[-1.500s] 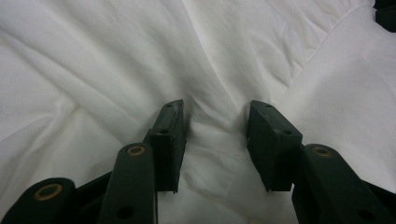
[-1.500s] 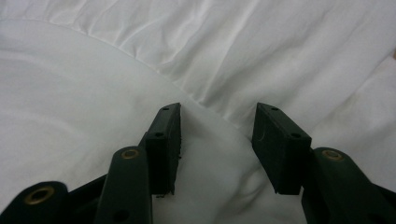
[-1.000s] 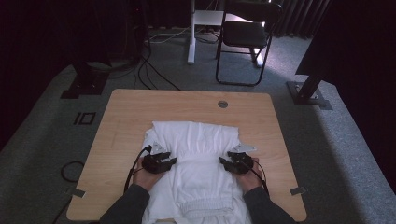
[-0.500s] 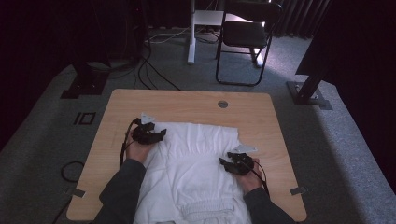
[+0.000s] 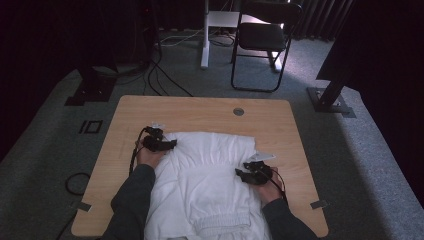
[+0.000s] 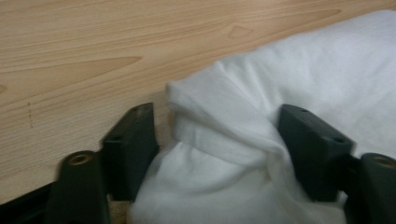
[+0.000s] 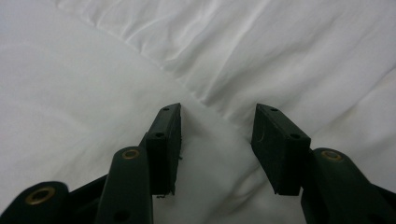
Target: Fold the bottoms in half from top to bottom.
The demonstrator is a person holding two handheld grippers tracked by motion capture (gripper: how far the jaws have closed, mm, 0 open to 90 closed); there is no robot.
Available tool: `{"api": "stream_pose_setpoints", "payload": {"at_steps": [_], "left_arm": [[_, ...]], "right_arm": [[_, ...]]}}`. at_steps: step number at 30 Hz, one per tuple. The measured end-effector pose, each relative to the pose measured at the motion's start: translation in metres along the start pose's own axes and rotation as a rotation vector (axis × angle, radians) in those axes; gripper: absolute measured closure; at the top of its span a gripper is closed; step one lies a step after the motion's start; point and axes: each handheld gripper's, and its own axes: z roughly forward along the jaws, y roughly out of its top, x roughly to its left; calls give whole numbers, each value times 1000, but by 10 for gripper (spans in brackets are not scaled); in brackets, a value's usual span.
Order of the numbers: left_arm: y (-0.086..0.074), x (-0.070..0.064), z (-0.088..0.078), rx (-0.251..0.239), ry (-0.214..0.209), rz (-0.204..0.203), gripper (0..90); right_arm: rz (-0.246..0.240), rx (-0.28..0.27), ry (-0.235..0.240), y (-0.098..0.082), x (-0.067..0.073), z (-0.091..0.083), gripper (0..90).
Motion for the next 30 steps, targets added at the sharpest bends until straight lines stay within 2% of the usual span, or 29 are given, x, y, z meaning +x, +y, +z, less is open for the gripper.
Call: {"api": "stream_pose_setpoints", "payload": {"at_steps": [1, 2, 5, 7, 9, 11, 12, 13, 14, 15, 17, 18, 19, 20, 21, 22, 23, 25, 27, 28, 29, 30], "left_arm": [[0, 0, 0, 0, 0, 0, 450], [0, -3, 0, 6, 4, 20, 472], [1, -5, 1, 8, -11, 18, 585], [1, -5, 1, 7, -17, 16, 635], [1, -6, 1, 9, -19, 9, 665], [1, -5, 1, 8, -32, -6, 690], [1, -4, 1, 7, -38, -12, 701], [1, -4, 1, 7, -38, -12, 711], [1, -2, 2, 5, -48, -28, 719], [1, -2, 2, 4, -51, -33, 725], [2, -2, 2, 6, -51, -36, 729], [2, -2, 1, 8, -49, -36, 730], [2, -3, 1, 11, -47, -36, 733], [3, -3, 1, 18, -45, -33, 738], [3, -3, 1, 18, -45, -33, 748], [6, -7, 0, 30, -24, -16, 761], [8, -9, -1, 32, -11, -8, 778], [14, -12, -8, 20, -4, -1, 799], [17, -12, -13, 4, -8, 0, 805], [24, -11, -25, -48, -34, -15, 808], [24, -11, -25, -48, -34, -15, 810], [29, -11, -31, -72, -43, -19, 810]], "right_arm": [[0, 0, 0, 0, 0, 0, 517], [3, -31, -36, 9, -9, -6, 517], [71, -82, -92, 27, -33, -15, 490], [127, -77, -109, 40, -55, -12, 441], [186, -48, -104, 48, -76, -1, 411], [231, -41, -105, 52, -92, 11, 405], [262, -44, -82, 54, -98, 16, 391], [262, -44, -82, 54, -98, 16, 391], [315, -43, -38, 56, -106, 27, 379], [321, -32, -34, 57, -108, 32, 377], [312, -3, -29, 58, -109, 41, 388], [296, 26, -40, 59, -106, 46, 411], [267, 25, -52, 58, -102, 48, 451], [247, 30, -57, 59, -98, 49, 519], [216, 39, -58, 60, -93, 50, 635], [193, 55, -50, 61, -90, 51, 741], [190, 73, -41, 63, -88, 51, 809], [163, 73, -65, 67, -87, 48, 838], [156, 61, -70, 70, -87, 45, 840], [154, 8, -70, 77, -89, 33, 840], [154, 8, -70, 77, -89, 33, 840], [154, -25, -60, 82, -90, 25, 841]]}}
